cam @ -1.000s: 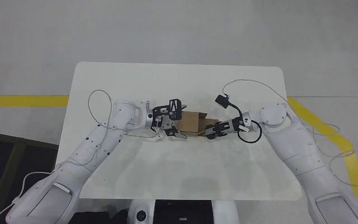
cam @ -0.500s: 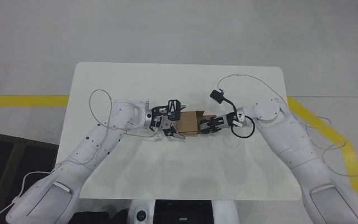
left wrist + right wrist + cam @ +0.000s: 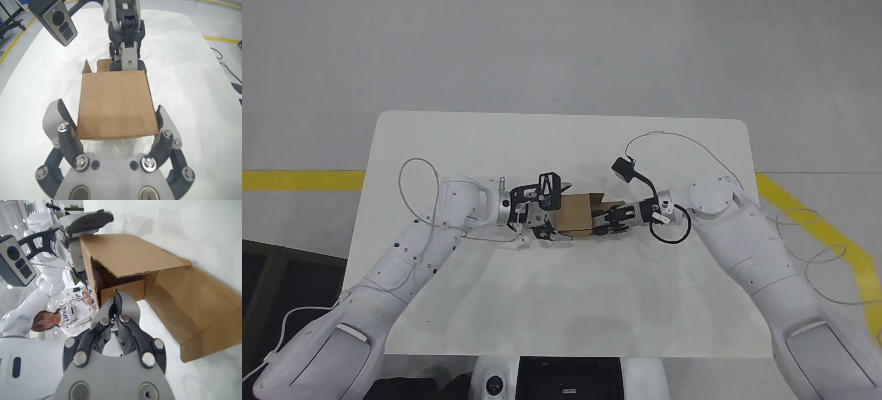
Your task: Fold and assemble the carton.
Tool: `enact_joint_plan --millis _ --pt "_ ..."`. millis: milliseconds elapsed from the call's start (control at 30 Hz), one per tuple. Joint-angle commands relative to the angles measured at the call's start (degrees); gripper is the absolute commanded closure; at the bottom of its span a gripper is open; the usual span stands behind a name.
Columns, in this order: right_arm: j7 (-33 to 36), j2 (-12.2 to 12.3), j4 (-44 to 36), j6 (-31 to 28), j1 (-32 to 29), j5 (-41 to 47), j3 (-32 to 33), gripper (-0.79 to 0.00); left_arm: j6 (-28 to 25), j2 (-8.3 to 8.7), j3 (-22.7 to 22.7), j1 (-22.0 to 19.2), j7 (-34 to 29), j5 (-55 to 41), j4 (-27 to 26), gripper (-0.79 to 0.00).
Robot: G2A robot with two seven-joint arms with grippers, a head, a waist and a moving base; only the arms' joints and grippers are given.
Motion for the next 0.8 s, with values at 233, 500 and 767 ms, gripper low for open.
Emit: enact_joint_plan --millis 233,500,767 --pt "-1.2 -1.6 3.6 -2.1 0.7 1.9 -1.6 0.0 -0.6 -0.16 0.0 0.2 -0.1 -0.1 0.1 -0.785" --pt "-0.4 -1.7 6.7 -4.7 1.6 3.1 -0.3 0.0 -1.3 -0.1 -0.6 0.0 0.0 0.2 0.5 -0.785" --pt "-0.1 0.0 7.7 -4.5 1.9 1.5 3.6 0.0 -1.6 0.27 -1.2 0.3 0.8 0.6 -0.2 -0.785"
